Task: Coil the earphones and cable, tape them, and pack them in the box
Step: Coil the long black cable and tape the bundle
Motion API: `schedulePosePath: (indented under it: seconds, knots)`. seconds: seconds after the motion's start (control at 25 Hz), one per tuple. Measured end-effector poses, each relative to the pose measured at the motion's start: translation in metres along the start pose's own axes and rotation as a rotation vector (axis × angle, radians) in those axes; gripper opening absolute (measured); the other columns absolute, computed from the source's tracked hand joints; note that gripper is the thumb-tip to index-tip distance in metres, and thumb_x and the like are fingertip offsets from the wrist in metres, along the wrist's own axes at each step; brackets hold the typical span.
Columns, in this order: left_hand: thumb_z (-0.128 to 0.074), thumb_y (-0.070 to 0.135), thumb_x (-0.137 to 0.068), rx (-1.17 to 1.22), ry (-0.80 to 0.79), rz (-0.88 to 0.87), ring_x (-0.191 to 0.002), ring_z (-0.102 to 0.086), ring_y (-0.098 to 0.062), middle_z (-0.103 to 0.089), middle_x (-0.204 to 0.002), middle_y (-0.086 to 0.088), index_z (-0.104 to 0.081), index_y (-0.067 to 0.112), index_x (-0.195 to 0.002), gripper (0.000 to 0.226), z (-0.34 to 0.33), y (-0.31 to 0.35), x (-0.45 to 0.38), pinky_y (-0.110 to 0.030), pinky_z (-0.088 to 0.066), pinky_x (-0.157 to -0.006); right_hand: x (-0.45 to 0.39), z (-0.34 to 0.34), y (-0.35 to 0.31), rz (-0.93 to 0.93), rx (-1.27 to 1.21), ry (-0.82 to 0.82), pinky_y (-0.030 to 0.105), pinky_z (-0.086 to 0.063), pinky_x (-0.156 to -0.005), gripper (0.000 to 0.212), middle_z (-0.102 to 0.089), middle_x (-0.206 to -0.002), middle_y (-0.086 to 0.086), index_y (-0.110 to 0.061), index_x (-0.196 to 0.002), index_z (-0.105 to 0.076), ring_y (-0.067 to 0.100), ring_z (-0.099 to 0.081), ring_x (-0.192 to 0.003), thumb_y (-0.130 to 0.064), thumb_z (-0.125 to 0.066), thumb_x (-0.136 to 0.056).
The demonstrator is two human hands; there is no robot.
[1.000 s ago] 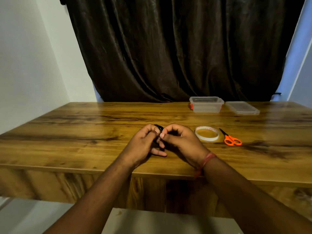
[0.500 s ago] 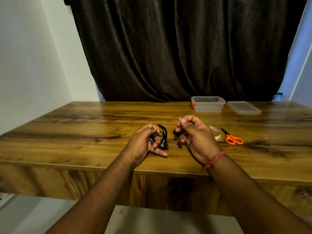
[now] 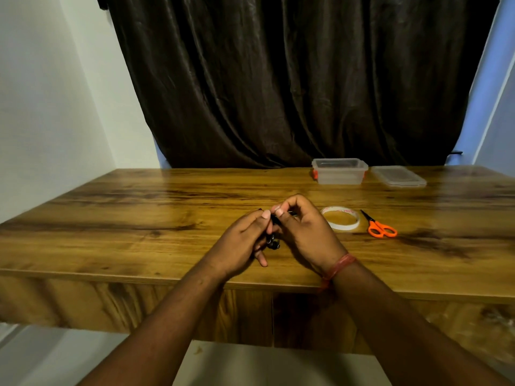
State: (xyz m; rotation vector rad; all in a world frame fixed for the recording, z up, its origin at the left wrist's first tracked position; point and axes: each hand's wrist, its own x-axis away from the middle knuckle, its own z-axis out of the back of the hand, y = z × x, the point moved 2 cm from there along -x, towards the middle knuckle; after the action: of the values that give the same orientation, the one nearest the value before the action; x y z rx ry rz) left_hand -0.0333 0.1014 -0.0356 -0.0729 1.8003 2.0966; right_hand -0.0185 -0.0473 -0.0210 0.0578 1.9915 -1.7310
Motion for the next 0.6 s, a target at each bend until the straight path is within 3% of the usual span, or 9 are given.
schedulePosePath:
  seconds: [0.16, 0.32, 0.4, 0.6]
  knots:
    - [-0.041, 0.048, -0.096, 0.067, 0.004, 0.001, -0.053, -0.042, -0.013, -0.035, -0.061, -0.004, -0.054, 0.016, -0.088, 0.036, -0.0001, 0.0026, 0.0, -0.032, -0.051, -0.052, -0.0029, 0.002, 0.0024, -0.004, 0.056, 0.056, 0.043, -0.056, -0.086, 0.006, -0.066, -0.102, 0.013, -0.009, -0.093, -0.053, 0.016, -0.07, -0.082, -0.009, -0.053, -0.099]
    - [-0.041, 0.028, -0.104, 0.093, 0.053, 0.003, -0.05, -0.036, -0.01, -0.035, -0.064, -0.001, -0.049, 0.025, -0.106, 0.009, 0.0037, 0.0016, -0.0052, -0.032, -0.052, -0.047, -0.0049, 0.002, 0.0054, -0.036, -0.002, 0.063, 0.033, -0.058, -0.081, 0.01, -0.065, -0.103, 0.012, -0.011, -0.09, -0.053, 0.017, -0.072, -0.082, -0.007, -0.054, -0.099]
    - [-0.04, 0.022, -0.105, 0.097, 0.068, 0.037, -0.049, -0.035, -0.01, -0.034, -0.062, 0.0, -0.05, 0.025, -0.113, 0.013, 0.0045, 0.0004, -0.0058, -0.03, -0.051, -0.044, -0.0057, 0.0024, 0.0067, -0.038, -0.007, 0.065, 0.033, -0.058, -0.082, 0.01, -0.064, -0.103, 0.013, -0.011, -0.09, -0.054, 0.016, -0.072, -0.083, -0.006, -0.053, -0.099]
    - [-0.042, 0.019, -0.104, 0.122, 0.066, 0.055, -0.047, -0.034, -0.009, -0.037, -0.059, 0.001, -0.051, 0.013, -0.104, 0.011, 0.0023, 0.003, -0.0049, -0.027, -0.048, -0.039, -0.0057, 0.0024, 0.0062, -0.033, -0.035, 0.075, 0.027, -0.058, -0.078, 0.01, -0.064, -0.097, 0.01, -0.009, -0.09, -0.054, 0.015, -0.071, -0.084, -0.004, -0.052, -0.099]
